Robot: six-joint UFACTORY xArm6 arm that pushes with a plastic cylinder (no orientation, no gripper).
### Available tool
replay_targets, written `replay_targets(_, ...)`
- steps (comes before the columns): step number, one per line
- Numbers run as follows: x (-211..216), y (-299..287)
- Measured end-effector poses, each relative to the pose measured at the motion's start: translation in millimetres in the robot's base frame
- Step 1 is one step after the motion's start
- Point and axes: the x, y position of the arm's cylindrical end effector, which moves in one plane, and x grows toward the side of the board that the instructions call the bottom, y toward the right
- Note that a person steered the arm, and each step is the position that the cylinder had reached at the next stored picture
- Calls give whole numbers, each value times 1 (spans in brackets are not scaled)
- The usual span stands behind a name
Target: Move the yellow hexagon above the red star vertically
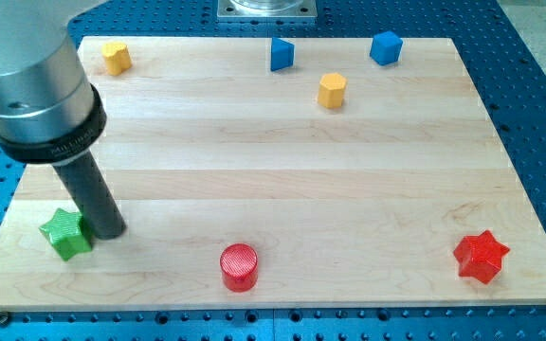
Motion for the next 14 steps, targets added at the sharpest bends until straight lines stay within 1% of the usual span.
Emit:
replay_targets(1, -52, -7)
replay_targets(2, -142, 83)
replay_targets(3, -211, 154)
replay_targets(4, -215, 240)
replay_targets(5, -227, 291)
replay_targets(6, -231, 325)
replay_targets(7, -127, 347)
replay_targets(8, -141, 319)
replay_targets(9, -120, 243)
replay_targets(10, -75, 269)
replay_targets(11, -62, 336)
replay_targets(12, -62, 358)
replay_targets(13, -89, 387)
replay_targets(14, -79, 403)
